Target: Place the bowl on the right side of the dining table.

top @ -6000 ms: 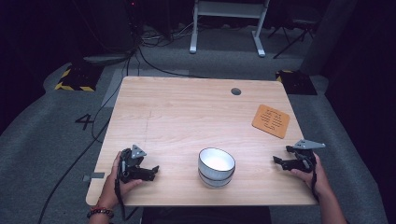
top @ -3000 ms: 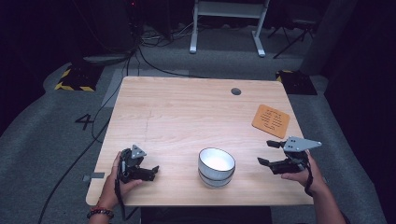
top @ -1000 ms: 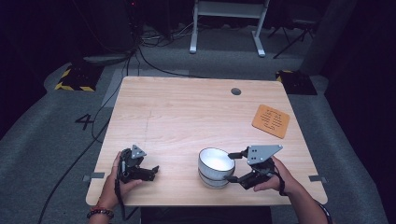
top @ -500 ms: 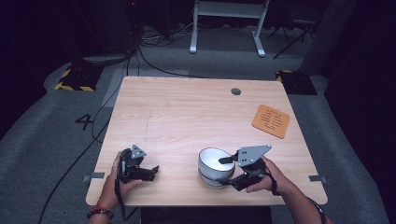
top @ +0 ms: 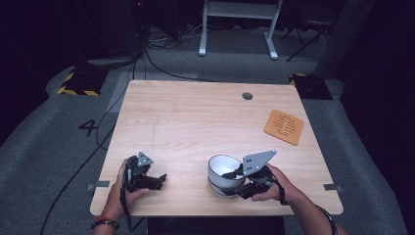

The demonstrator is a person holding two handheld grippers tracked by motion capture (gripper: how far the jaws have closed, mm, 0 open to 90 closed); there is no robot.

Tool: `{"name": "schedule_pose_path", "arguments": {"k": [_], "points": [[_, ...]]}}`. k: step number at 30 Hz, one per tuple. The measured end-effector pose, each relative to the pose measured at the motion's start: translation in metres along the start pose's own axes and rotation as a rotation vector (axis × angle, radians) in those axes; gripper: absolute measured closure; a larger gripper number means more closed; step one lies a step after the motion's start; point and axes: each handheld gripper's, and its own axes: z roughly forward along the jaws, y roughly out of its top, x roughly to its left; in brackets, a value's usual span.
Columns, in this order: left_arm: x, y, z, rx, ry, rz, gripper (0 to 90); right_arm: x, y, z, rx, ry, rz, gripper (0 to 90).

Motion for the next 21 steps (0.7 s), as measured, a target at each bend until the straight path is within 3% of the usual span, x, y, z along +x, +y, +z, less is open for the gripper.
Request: {"name": "schedule_pose_path", "arguments": {"k": [13, 21], "points": [[0.0001, 0.0001, -0.0001, 0.002, -0.002, -0.001, 0.4, -0.0026, 0.0059, 0.0022, -0.012, 0.046, 0.023, 80.4], [0.0000, 0.0001, -0.0001, 0.002, -0.002, -0.002, 0.4, -0.0030, 0.0075, 0.0014, -0.002, 0.047, 0.021, 81.0]]}}
